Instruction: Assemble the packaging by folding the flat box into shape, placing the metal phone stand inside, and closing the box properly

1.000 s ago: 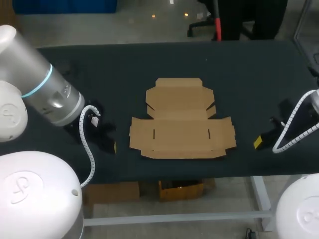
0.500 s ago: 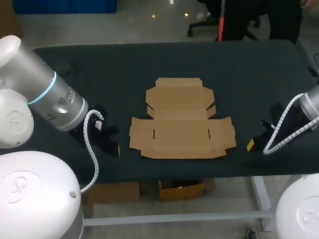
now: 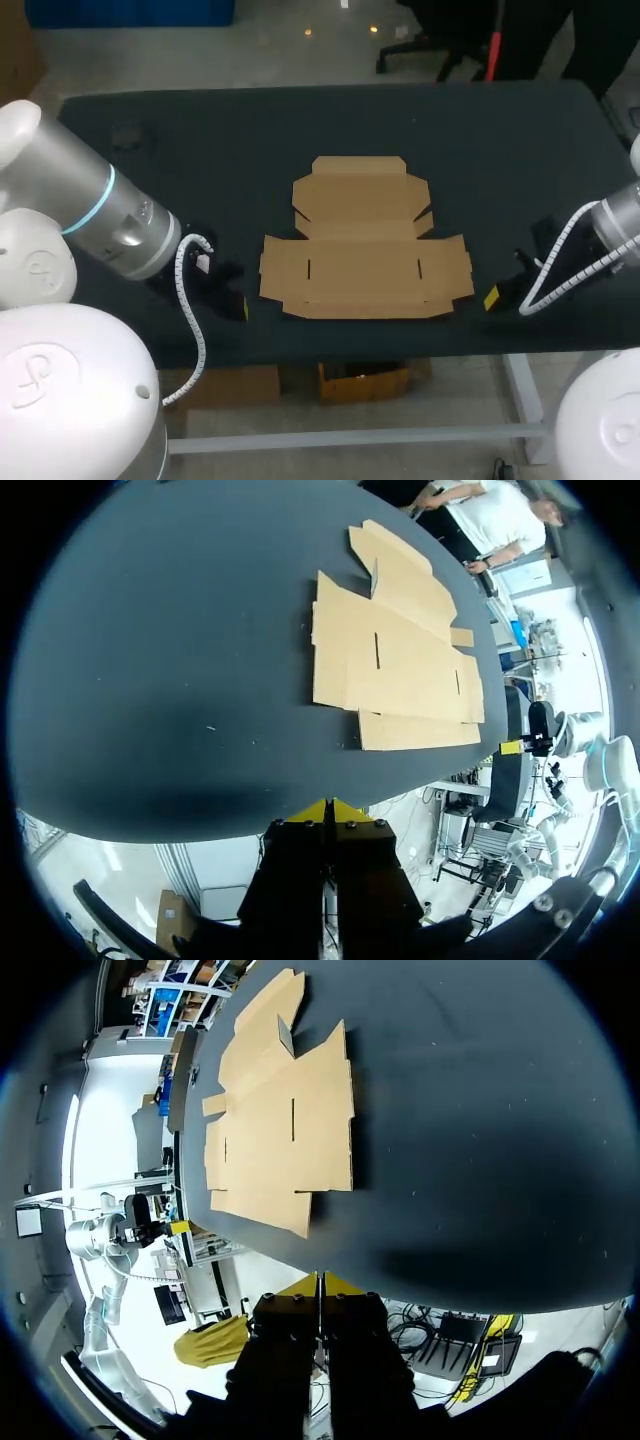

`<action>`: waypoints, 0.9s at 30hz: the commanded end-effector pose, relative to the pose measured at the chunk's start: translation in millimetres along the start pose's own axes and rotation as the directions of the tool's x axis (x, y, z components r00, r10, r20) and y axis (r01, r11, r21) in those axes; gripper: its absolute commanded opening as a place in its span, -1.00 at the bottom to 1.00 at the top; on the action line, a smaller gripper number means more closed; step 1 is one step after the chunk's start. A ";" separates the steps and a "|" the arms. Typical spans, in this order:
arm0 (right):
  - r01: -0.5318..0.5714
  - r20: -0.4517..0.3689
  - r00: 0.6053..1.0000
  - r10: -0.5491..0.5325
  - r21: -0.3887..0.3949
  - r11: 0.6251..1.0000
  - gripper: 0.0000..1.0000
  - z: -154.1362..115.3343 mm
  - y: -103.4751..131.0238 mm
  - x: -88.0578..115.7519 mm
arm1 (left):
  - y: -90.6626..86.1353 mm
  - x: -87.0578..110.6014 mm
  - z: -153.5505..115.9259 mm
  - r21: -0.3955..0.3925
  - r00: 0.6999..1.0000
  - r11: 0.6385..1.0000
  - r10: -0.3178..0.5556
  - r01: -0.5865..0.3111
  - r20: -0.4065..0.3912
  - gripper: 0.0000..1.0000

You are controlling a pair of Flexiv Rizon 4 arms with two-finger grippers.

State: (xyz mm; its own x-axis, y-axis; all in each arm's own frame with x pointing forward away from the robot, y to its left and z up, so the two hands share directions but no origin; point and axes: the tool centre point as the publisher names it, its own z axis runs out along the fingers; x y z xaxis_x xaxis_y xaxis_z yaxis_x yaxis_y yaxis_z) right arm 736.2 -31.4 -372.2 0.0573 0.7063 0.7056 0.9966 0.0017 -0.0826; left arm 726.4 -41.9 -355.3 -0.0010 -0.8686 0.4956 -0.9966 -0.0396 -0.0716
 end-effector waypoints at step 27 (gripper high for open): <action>-0.092 0.010 0.996 0.092 -0.018 0.996 -1.00 1.6 0.4 0.0 | -12.2 -2.3 14.7 -0.078 1.000 0.997 -0.001 0.000 -0.012 -1.00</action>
State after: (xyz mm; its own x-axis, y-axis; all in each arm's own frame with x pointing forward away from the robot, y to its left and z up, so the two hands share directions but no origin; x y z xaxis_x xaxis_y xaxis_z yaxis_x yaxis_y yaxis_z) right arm 735.0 -30.5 -372.8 0.1482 0.7136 0.6847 0.9880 -0.0758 -0.1348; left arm 731.6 -45.3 -360.4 0.0011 -0.8675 0.4975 -0.9999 -0.0083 -0.0122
